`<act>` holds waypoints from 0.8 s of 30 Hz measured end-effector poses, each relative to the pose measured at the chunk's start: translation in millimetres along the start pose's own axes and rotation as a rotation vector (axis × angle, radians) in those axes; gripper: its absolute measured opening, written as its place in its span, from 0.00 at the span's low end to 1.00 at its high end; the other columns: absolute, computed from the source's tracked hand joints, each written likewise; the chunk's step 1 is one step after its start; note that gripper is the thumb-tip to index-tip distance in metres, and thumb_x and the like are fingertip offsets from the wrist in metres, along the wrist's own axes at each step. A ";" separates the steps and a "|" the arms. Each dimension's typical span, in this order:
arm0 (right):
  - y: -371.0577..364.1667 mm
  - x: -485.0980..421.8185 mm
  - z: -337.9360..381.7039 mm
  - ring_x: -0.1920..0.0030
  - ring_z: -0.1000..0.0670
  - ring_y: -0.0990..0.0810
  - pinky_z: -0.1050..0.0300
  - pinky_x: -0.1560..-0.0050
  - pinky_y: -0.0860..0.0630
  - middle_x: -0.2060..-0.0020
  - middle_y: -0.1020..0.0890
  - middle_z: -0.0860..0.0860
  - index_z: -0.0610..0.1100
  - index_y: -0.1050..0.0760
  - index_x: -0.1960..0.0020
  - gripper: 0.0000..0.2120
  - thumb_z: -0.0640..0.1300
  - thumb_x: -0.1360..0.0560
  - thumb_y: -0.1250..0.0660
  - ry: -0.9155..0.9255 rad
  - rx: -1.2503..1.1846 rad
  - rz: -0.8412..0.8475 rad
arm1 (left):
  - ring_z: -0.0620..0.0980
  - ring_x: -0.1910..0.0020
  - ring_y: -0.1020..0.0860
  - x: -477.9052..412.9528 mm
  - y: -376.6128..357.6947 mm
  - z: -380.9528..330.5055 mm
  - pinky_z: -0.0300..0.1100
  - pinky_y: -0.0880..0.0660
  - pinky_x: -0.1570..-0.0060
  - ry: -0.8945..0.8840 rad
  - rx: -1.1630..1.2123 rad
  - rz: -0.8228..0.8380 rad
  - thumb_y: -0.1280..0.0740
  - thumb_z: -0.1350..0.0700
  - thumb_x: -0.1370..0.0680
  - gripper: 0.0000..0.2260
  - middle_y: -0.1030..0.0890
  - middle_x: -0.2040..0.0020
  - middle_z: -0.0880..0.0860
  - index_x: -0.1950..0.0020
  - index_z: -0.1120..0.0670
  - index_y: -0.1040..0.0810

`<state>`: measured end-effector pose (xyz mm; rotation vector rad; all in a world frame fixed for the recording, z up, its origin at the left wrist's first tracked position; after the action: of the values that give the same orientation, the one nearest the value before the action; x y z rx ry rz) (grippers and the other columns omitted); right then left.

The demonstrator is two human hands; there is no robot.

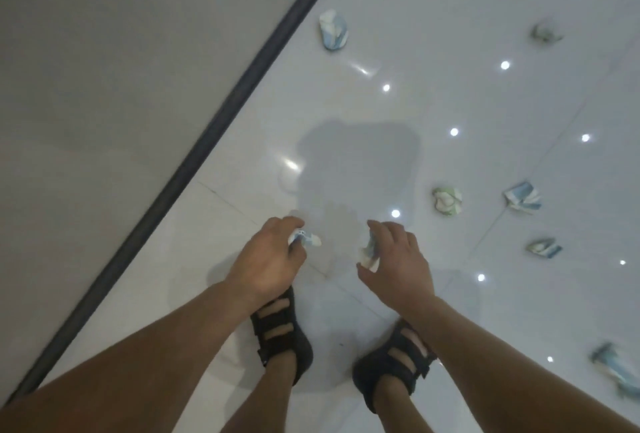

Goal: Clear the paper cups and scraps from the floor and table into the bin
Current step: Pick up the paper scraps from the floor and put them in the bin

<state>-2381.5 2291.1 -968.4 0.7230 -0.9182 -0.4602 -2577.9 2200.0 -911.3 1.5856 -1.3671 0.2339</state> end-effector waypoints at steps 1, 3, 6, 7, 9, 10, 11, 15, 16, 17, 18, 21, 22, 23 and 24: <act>27.1 7.7 13.7 0.37 0.48 0.31 0.56 0.43 0.28 0.33 0.31 0.52 0.51 0.38 0.26 0.35 0.54 0.30 0.28 0.020 -0.004 -0.022 | 0.50 0.41 0.26 10.3 16.6 -20.0 0.41 0.30 0.40 -0.016 0.015 -0.016 0.40 0.55 0.20 0.16 0.28 0.36 0.53 0.31 0.51 0.30; 83.6 22.6 43.1 0.38 0.48 0.30 0.56 0.44 0.27 0.34 0.30 0.52 0.50 0.37 0.27 0.36 0.55 0.31 0.27 0.058 -0.008 -0.073 | 0.49 0.41 0.26 33.7 52.6 -58.9 0.38 0.31 0.41 -0.066 0.006 -0.060 0.40 0.54 0.20 0.17 0.28 0.35 0.52 0.31 0.51 0.30; 156.6 43.1 89.3 0.39 0.46 0.28 0.54 0.44 0.26 0.35 0.28 0.51 0.48 0.34 0.28 0.37 0.54 0.32 0.25 0.144 -0.023 -0.140 | 0.48 0.42 0.25 69.0 101.5 -106.0 0.36 0.32 0.45 -0.087 0.005 -0.103 0.40 0.53 0.20 0.17 0.28 0.35 0.51 0.31 0.50 0.30; 189.6 55.5 109.9 0.38 0.46 0.28 0.54 0.44 0.26 0.35 0.28 0.50 0.48 0.34 0.28 0.37 0.54 0.32 0.25 0.187 -0.023 -0.159 | 0.48 0.43 0.25 88.1 126.8 -126.6 0.37 0.31 0.45 -0.106 -0.006 -0.135 0.40 0.53 0.20 0.17 0.28 0.36 0.51 0.31 0.51 0.30; 243.0 83.4 144.6 0.37 0.47 0.29 0.54 0.43 0.27 0.33 0.29 0.51 0.49 0.36 0.27 0.37 0.55 0.31 0.26 0.240 -0.011 -0.181 | 0.51 0.42 0.25 127.6 166.6 -158.3 0.39 0.31 0.44 -0.129 -0.017 -0.204 0.39 0.55 0.21 0.17 0.27 0.36 0.53 0.32 0.52 0.30; 265.1 99.1 160.4 0.37 0.47 0.30 0.54 0.43 0.27 0.33 0.29 0.51 0.49 0.36 0.27 0.37 0.55 0.31 0.26 0.269 -0.003 -0.182 | 0.52 0.41 0.26 150.4 183.4 -171.2 0.40 0.31 0.43 -0.124 -0.013 -0.240 0.39 0.55 0.21 0.17 0.27 0.35 0.54 0.32 0.52 0.30; 284.7 114.0 174.4 0.36 0.48 0.30 0.54 0.42 0.27 0.33 0.29 0.51 0.49 0.37 0.26 0.38 0.55 0.31 0.26 0.293 0.004 -0.183 | 0.53 0.41 0.26 172.4 198.8 -181.7 0.40 0.32 0.43 -0.114 -0.007 -0.281 0.39 0.56 0.21 0.17 0.27 0.35 0.54 0.32 0.53 0.30; 343.2 180.2 221.6 0.35 0.48 0.32 0.54 0.42 0.28 0.33 0.31 0.53 0.52 0.40 0.26 0.38 0.56 0.31 0.28 0.384 0.033 -0.145 | 0.53 0.40 0.26 269.9 235.4 -205.0 0.38 0.33 0.43 -0.048 0.047 -0.410 0.38 0.56 0.21 0.18 0.27 0.34 0.55 0.31 0.53 0.30; 354.3 197.7 231.8 0.35 0.48 0.32 0.54 0.41 0.28 0.32 0.32 0.53 0.52 0.41 0.25 0.38 0.57 0.31 0.28 0.401 0.050 -0.135 | 0.53 0.40 0.26 295.7 238.7 -207.5 0.37 0.33 0.43 -0.025 0.073 -0.429 0.38 0.56 0.21 0.18 0.27 0.34 0.55 0.31 0.54 0.30; 363.7 214.2 241.1 0.35 0.48 0.32 0.53 0.41 0.28 0.32 0.32 0.53 0.52 0.41 0.25 0.39 0.57 0.31 0.28 0.424 0.065 -0.131 | 0.52 0.40 0.25 319.6 240.2 -208.3 0.36 0.34 0.45 -0.004 0.099 -0.446 0.38 0.56 0.21 0.18 0.27 0.35 0.54 0.31 0.53 0.30; 371.3 230.5 251.1 0.35 0.48 0.32 0.54 0.41 0.28 0.32 0.32 0.53 0.53 0.41 0.25 0.39 0.58 0.31 0.29 0.451 0.080 -0.123 | 0.52 0.41 0.25 343.1 240.8 -207.4 0.35 0.34 0.46 0.016 0.125 -0.468 0.38 0.56 0.21 0.17 0.27 0.35 0.54 0.32 0.53 0.29; 385.7 278.1 282.6 0.34 0.49 0.33 0.55 0.40 0.30 0.31 0.33 0.54 0.53 0.42 0.25 0.39 0.58 0.31 0.29 0.541 0.128 -0.093 | 0.51 0.44 0.25 413.7 241.7 -198.5 0.33 0.35 0.49 0.068 0.202 -0.569 0.38 0.55 0.21 0.15 0.25 0.39 0.54 0.34 0.51 0.27; 388.0 292.9 293.6 0.34 0.49 0.33 0.56 0.39 0.30 0.31 0.33 0.54 0.52 0.42 0.25 0.39 0.58 0.31 0.30 0.577 0.144 -0.087 | 0.50 0.44 0.25 435.8 242.0 -193.6 0.33 0.35 0.49 0.085 0.224 -0.606 0.38 0.55 0.22 0.15 0.25 0.39 0.53 0.35 0.51 0.27; 388.8 307.1 305.1 0.33 0.49 0.34 0.56 0.38 0.30 0.31 0.33 0.54 0.52 0.42 0.25 0.39 0.58 0.30 0.30 0.613 0.162 -0.080 | 0.51 0.44 0.25 457.1 242.1 -187.7 0.34 0.34 0.48 0.106 0.246 -0.641 0.38 0.55 0.22 0.15 0.25 0.39 0.53 0.35 0.51 0.27; 388.0 320.8 316.6 0.33 0.49 0.34 0.56 0.38 0.30 0.31 0.33 0.54 0.52 0.42 0.25 0.38 0.58 0.30 0.30 0.649 0.181 -0.073 | 0.51 0.43 0.25 477.5 242.0 -180.7 0.36 0.33 0.47 0.130 0.269 -0.673 0.38 0.55 0.22 0.15 0.25 0.39 0.53 0.34 0.51 0.27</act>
<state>-2452.6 2234.7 -380.6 0.9956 -0.3238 -0.1809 -2536.7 2060.3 -365.4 2.1197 -0.6612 0.1066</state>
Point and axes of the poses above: each hand's wrist, its own x-axis away from the middle knuckle, its own y-axis out of the back of the hand, z = x × y, the point moved 3 cm from there along -x, towards the middle knuckle
